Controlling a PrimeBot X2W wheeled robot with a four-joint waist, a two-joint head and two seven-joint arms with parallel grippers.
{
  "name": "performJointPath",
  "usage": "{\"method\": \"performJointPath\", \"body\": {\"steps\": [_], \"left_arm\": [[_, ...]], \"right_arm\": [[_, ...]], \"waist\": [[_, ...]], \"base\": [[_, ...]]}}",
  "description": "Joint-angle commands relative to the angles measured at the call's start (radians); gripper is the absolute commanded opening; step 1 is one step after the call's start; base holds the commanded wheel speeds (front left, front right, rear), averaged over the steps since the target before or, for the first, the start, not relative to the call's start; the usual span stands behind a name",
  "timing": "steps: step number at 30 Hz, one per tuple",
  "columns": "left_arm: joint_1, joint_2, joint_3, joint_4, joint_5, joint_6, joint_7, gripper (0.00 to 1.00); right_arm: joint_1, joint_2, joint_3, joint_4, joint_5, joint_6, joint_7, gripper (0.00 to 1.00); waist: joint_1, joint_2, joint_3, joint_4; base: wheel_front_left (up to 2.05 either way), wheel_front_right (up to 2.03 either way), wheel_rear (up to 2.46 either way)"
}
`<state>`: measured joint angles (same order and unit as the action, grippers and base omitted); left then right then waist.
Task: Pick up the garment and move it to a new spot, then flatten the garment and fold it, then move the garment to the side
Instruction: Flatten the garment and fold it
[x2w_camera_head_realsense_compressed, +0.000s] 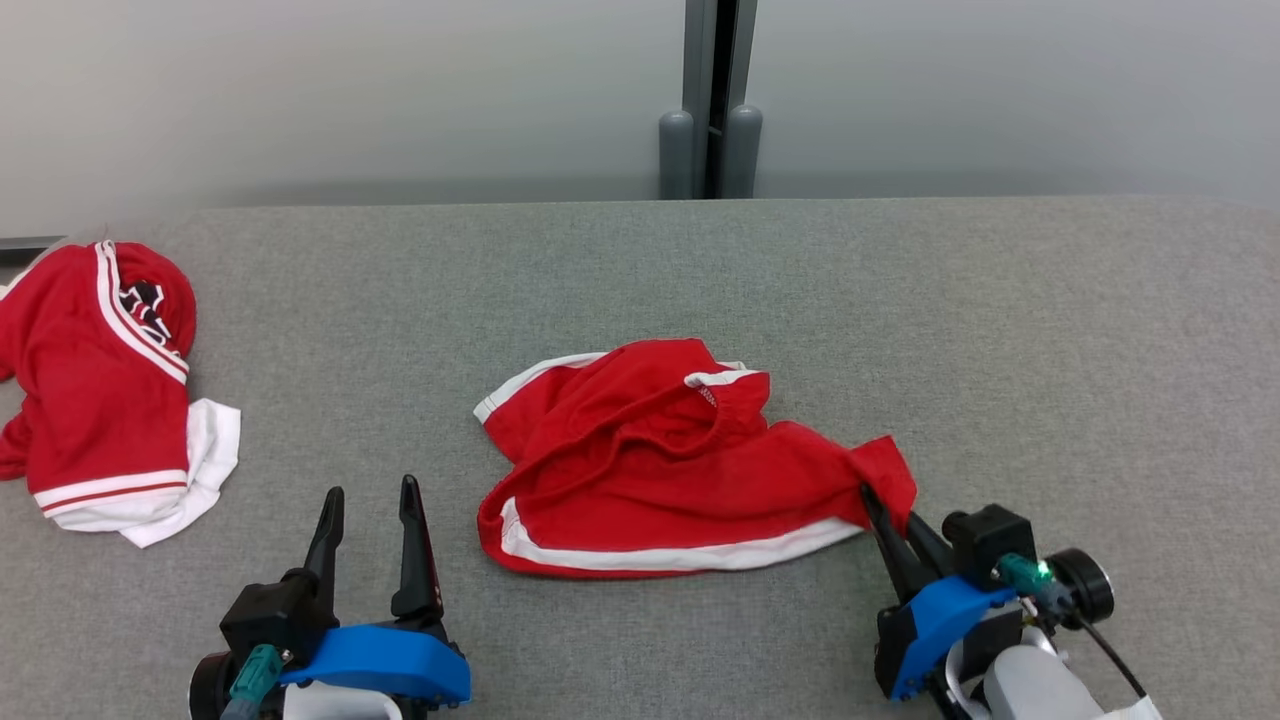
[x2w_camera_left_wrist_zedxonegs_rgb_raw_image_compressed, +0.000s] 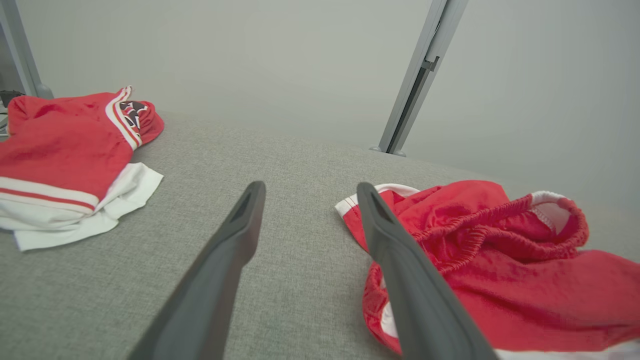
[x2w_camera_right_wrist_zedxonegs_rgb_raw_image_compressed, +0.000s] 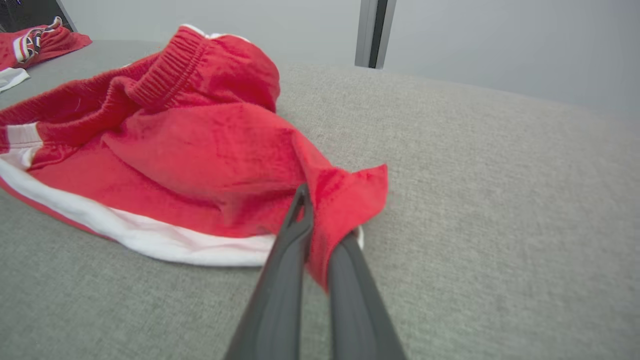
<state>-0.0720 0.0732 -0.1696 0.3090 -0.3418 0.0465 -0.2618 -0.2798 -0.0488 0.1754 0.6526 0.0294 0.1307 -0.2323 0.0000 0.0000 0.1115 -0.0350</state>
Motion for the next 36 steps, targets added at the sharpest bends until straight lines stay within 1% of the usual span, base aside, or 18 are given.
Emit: {"method": "performJointPath", "body": {"steps": [1, 5, 7, 9, 10, 11, 12, 13, 17, 21, 26, 29, 31, 36], "left_arm": [[-0.007, -0.002, 0.009, -0.004, 0.008, -0.003, -0.005, 1.0], [-0.018, -0.009, 0.013, -0.005, 0.014, -0.011, -0.005, 1.0], [-0.024, -0.012, 0.012, -0.004, 0.018, -0.018, -0.005, 1.0], [-0.031, -0.015, 0.01, -0.003, 0.02, -0.022, -0.005, 1.0], [-0.035, -0.016, 0.008, -0.002, 0.02, -0.025, -0.005, 1.0], [-0.038, -0.017, 0.006, 0.0, 0.022, -0.029, -0.005, 1.0], [-0.04, -0.019, 0.005, 0.002, 0.023, -0.029, -0.005, 1.0], [-0.04, -0.02, 0.004, 0.004, 0.023, -0.03, -0.005, 1.0], [-0.05, -0.022, 0.006, 0.007, 0.02, -0.033, -0.005, 1.0], [-0.055, -0.023, 0.009, 0.01, 0.02, -0.035, -0.005, 1.0], [-0.06, -0.023, 0.011, 0.0, 0.017, -0.034, -0.005, 1.0], [-0.063, -0.023, 0.005, -0.011, 0.015, -0.04, -0.005, 1.0], [-0.068, -0.023, 0.0, -0.02, 0.016, -0.045, -0.005, 1.0], [-0.067, -0.023, -0.018, -0.035, 0.027, -0.061, -0.005, 1.0]], "right_arm": [[-0.033, -0.003, -0.008, -0.009, 0.007, 0.0, -0.006, 0.0], [-0.097, -0.003, -0.041, 0.006, -0.005, 0.0, 0.011, 0.0], [-0.132, -0.003, -0.07, 0.032, -0.001, 0.0, 0.024, 0.0], [-0.171, -0.006, -0.102, 0.069, -0.022, 0.0, 0.039, 0.0], [-0.19, -0.008, -0.119, 0.088, -0.032, 0.0, 0.043, 0.07], [-0.209, -0.008, -0.139, 0.11, -0.038, 0.0, 0.047, 0.32], [-0.226, -0.007, -0.154, 0.131, -0.042, 0.0, 0.049, 0.62], [-0.244, -0.006, -0.168, 0.15, -0.048, 0.0, 0.046, 1.0], [-0.307, -0.008, -0.211, 0.226, -0.08, 0.0, 0.026, 1.0], [-0.357, -0.019, -0.231, 0.29, -0.124, 0.0, 0.005, 1.0], [-0.382, -0.017, -0.257, 0.312, -0.15, 0.0, -0.023, 1.0], [-0.361, -0.02, -0.268, 0.287, -0.16, 0.0, -0.031, 1.0], [-0.333, -0.018, -0.275, 0.248, -0.16, 0.0, -0.033, 1.0], [-0.214, -0.007, -0.279, 0.062, -0.125, 0.0, -0.034, 1.0]], "waist": [[0.0, 0.0, 0.005, 0.003], [0.0, 0.0, 0.016, 0.013], [0.0, 0.0, 0.022, 0.021], [0.0, 0.0, 0.028, 0.03], [0.0, 0.0, 0.031, 0.036], [0.0, 0.0, 0.035, 0.042], [0.0, 0.0, 0.038, 0.048], [0.0, 0.0, 0.041, 0.054], [0.0, 0.0, 0.054, 0.069], [0.0, 0.0, 0.063, 0.072], [0.0, 0.0, 0.064, 0.055], [0.0, 0.0, 0.056, 0.039], [0.0, 0.0, 0.049, 0.028], [0.0, 0.0, 0.022, 0.001]], "base": [[0.0, 0.0, 0.0], [0.0, 0.0, 0.0], [0.0, 0.0, 0.0], [0.0, 0.0, 0.0], [0.0, 0.0, 0.0], [0.0, 0.0, 0.0], [0.0, 0.0, 0.0], [0.0, 0.0, 0.0], [0.0, 0.0, 0.0], [0.0, 0.0, 0.0], [0.0, 0.0, 0.0], [0.0, 0.0, 0.0], [0.0, 0.0, 0.0], [0.0, 0.0, 0.0]]}}
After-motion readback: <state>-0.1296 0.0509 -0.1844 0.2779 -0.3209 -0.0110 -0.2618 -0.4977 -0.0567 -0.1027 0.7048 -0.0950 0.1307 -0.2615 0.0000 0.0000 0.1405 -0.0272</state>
